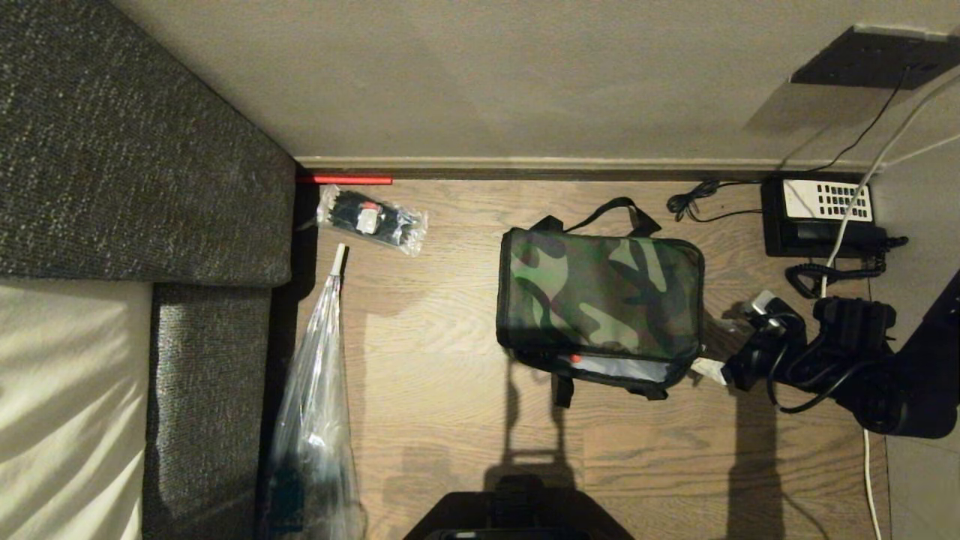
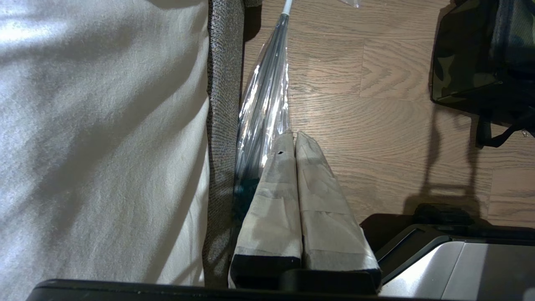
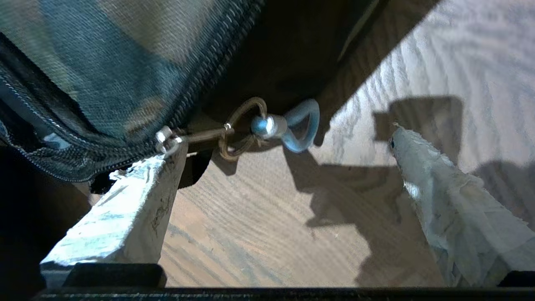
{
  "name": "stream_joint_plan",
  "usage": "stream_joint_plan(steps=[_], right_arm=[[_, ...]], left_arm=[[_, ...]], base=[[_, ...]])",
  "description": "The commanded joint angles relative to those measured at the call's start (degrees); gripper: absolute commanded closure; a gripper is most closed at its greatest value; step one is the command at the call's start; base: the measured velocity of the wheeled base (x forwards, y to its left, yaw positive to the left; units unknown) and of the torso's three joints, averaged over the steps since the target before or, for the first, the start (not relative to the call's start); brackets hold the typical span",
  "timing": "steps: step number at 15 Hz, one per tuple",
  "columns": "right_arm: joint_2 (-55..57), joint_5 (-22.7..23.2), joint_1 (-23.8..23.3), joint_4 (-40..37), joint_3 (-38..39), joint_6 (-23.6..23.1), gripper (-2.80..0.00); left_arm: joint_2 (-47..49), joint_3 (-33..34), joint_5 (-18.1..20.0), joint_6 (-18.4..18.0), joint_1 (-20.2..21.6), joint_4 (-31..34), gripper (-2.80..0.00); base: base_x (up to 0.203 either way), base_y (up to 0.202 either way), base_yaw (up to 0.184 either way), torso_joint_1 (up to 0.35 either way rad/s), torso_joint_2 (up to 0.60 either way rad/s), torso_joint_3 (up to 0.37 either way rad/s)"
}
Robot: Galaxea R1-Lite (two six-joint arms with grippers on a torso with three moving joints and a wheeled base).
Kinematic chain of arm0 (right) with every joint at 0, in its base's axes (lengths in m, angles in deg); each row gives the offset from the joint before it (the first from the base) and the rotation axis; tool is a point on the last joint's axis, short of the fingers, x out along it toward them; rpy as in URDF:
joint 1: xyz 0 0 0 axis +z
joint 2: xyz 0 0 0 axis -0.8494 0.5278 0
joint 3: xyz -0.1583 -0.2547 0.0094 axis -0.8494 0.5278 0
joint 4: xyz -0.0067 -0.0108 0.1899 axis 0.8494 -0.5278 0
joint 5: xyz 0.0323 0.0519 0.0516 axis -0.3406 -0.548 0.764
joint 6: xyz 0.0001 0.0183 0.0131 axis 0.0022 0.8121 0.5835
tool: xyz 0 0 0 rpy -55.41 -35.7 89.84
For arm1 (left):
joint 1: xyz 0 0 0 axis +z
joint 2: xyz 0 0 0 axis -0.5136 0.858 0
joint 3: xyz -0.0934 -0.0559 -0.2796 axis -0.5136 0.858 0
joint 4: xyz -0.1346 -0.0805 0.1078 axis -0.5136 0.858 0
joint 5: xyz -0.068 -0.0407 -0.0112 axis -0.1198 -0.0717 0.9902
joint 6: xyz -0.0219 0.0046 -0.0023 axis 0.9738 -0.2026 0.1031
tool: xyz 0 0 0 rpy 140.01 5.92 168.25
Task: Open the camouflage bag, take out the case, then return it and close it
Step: Open the top of the storage box
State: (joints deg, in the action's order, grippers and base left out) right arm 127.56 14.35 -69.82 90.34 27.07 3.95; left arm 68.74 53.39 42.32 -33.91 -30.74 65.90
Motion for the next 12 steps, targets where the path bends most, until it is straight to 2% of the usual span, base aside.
stream_joint_plan(steps=[1,12], right_arm=[[-0.2,0.5,-0.4,0.0,0.5,0.4,0.00],[-0.2,0.2,-0.3,0.1,0.5,0.7,0.00]], left_arm=[[0.0,0.0,0.0,0.0,0.0,0.0,0.00],[0.0,0.0,0.0,0.0,0.0,0.0,0.00]], base=[[0.000,0.000,0.000,0.000,0.00,0.000],[0.000,0.000,0.000,0.000,0.00,0.000]])
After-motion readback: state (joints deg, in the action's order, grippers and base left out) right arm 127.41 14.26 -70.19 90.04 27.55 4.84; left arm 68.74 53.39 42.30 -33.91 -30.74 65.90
